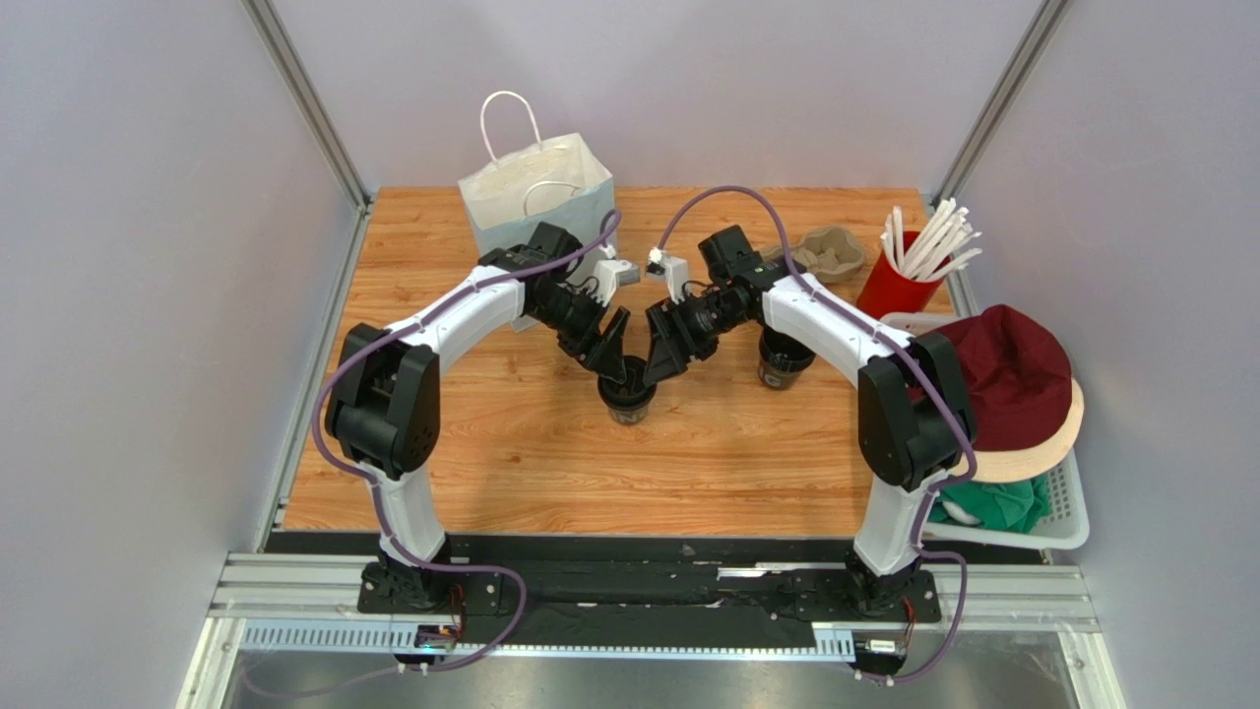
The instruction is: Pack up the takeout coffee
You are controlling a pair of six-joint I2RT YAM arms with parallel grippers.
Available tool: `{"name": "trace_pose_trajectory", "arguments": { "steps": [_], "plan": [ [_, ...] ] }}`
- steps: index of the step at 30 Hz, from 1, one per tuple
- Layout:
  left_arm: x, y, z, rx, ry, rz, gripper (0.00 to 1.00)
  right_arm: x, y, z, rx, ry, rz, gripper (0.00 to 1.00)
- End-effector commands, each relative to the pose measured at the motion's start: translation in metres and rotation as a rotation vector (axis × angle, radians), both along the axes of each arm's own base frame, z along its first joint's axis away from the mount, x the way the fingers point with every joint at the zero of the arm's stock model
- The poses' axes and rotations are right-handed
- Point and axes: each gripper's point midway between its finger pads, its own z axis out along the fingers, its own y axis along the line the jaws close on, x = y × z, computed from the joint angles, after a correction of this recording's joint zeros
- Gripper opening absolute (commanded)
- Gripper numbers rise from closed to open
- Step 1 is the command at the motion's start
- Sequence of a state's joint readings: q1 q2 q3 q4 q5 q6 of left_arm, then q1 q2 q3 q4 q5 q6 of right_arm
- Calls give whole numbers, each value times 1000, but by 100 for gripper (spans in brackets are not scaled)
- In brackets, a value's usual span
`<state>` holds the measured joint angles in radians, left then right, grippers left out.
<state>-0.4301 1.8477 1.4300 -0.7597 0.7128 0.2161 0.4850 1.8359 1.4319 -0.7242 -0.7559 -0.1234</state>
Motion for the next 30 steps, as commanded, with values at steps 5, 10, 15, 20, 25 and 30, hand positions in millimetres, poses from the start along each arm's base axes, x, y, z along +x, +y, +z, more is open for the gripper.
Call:
{"name": "trace_pose_trajectory", "arguments": {
  "steps": [5, 10, 15, 20, 25, 30],
  "plan": [
    [3, 0, -2, -8, -19, -24, 74, 30, -4, 18, 140, 56, -34, 61],
    [2, 2, -13, 6, -10, -19, 73, 32, -1, 15, 147, 78, -21, 57],
    [-1, 5, -22, 25, -3, -21, 72, 36, 1, 6, 136, 97, -19, 54],
    [-3, 9, -29, 42, -4, -25, 70, 39, 4, 2, 138, 113, -11, 53],
    [-5, 11, -34, 52, -5, -27, 69, 40, 7, -3, 136, 140, -4, 53],
    [-6, 12, -35, 54, -6, -25, 68, 34, 14, -8, 130, 155, 22, 53]
  ]
}}
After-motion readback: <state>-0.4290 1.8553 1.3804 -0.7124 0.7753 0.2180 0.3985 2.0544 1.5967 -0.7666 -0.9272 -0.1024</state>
